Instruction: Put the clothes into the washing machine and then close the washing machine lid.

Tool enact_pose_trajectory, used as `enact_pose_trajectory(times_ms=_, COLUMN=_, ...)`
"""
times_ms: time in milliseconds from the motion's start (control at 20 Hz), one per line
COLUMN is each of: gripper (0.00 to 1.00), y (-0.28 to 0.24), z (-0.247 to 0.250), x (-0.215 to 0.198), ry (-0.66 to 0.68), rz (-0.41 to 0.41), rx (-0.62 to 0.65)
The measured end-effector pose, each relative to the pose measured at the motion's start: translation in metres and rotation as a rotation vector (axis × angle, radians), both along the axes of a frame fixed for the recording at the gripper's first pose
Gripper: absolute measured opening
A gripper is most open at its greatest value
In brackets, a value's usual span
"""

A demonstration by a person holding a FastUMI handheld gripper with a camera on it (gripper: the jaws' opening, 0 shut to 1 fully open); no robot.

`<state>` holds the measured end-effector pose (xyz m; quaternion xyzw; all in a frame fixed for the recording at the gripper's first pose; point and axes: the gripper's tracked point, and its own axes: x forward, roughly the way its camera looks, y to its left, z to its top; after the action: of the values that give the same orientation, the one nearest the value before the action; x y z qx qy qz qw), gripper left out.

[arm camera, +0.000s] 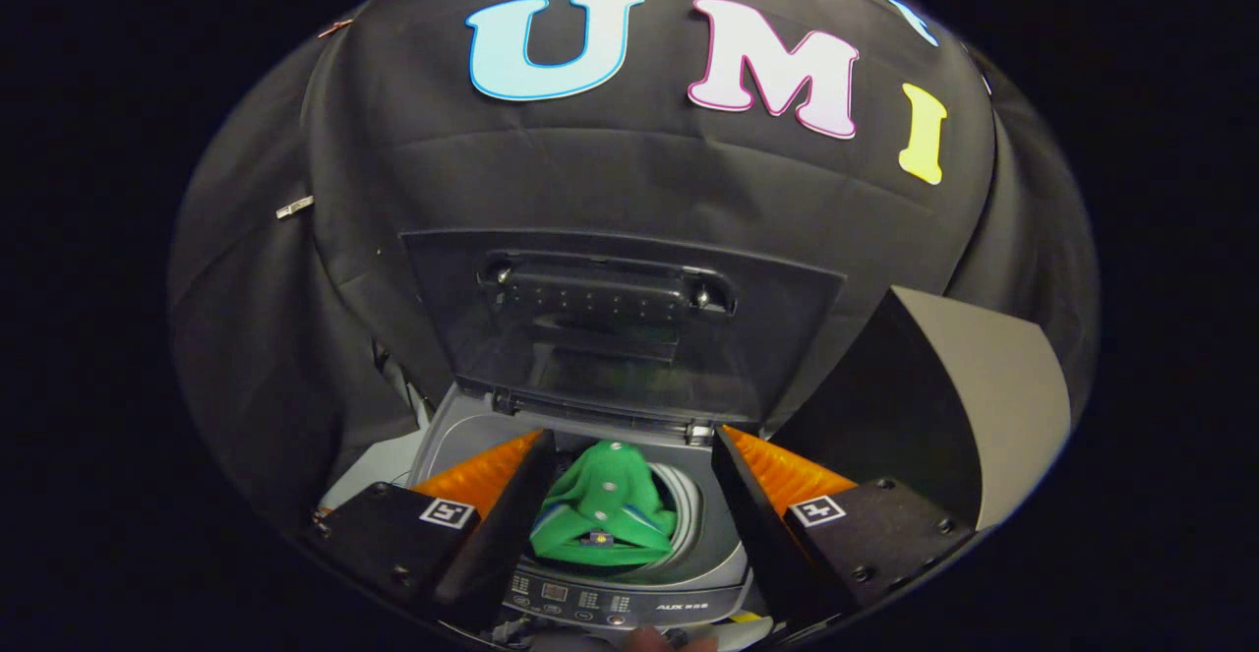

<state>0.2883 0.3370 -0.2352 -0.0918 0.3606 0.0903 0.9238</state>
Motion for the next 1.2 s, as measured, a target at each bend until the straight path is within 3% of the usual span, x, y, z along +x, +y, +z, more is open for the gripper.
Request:
enact_pose_trajectory(times_ms=200, gripper=1.0, y=0.017, z=0.033, x=0.002, ry=-0.104, rz=0.064, rx=0.028)
enact_pose_trajectory(times_ms=600, gripper=1.0, y=0.033, z=0.16, x=0.027, ry=-0.634, rz=0.135, rx=0.088)
enact_pose_trajectory(times_ms=750, gripper=0.99, y=0.04, z=0.198, x=0.037, ry=-0.774, rz=0.16, rx=0.155)
enact_pose_trajectory(times_ms=850, gripper=0.99, y=0.036, z=0.21, x=0.057, ry=-0.831, rz=0.13, rx=0.184)
enact_pose_trajectory(times_ms=950, gripper=0.98, y=0.029, z=0.204, x=0.077, ry=-0.817, rz=0.099, rx=0.187)
enact_pose_trajectory(times_ms=1200, gripper=0.99, y=0.031, z=0.15, x=0.117, ry=-0.61, rz=0.043, rx=0.224)
